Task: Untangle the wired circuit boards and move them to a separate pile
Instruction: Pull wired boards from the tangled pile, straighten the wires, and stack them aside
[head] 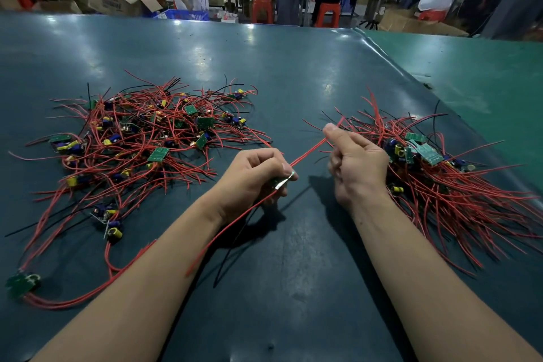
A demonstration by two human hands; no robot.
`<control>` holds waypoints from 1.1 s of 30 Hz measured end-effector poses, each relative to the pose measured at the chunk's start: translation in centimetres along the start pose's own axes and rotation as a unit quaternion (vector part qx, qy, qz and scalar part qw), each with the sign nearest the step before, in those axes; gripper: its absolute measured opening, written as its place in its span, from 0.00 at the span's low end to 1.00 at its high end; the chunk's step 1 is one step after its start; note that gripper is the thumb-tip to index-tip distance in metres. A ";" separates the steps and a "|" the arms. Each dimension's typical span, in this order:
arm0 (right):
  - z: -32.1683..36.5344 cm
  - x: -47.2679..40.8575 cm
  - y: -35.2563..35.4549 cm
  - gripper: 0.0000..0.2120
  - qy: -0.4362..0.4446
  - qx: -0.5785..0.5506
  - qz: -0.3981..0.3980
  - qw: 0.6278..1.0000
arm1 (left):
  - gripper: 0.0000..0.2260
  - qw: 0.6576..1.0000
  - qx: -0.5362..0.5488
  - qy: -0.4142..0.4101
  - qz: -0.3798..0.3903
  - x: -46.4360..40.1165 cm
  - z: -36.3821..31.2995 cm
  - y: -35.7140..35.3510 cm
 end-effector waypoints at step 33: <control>-0.1 1.5 -1.4 0.07 -0.019 0.078 0.081 0.994 | 0.08 0.999 0.016 -0.039 -0.027 -0.1 0.4 0.3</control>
Point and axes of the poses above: each hand's wrist, its own x-axis away from the middle knuckle, its own y-axis out of the back of the hand, z = x × y, the point moved 5 cm from there along -x, towards the middle knuckle, and after that the axes turned 15 degrees about -y, right-handed, at the moved point
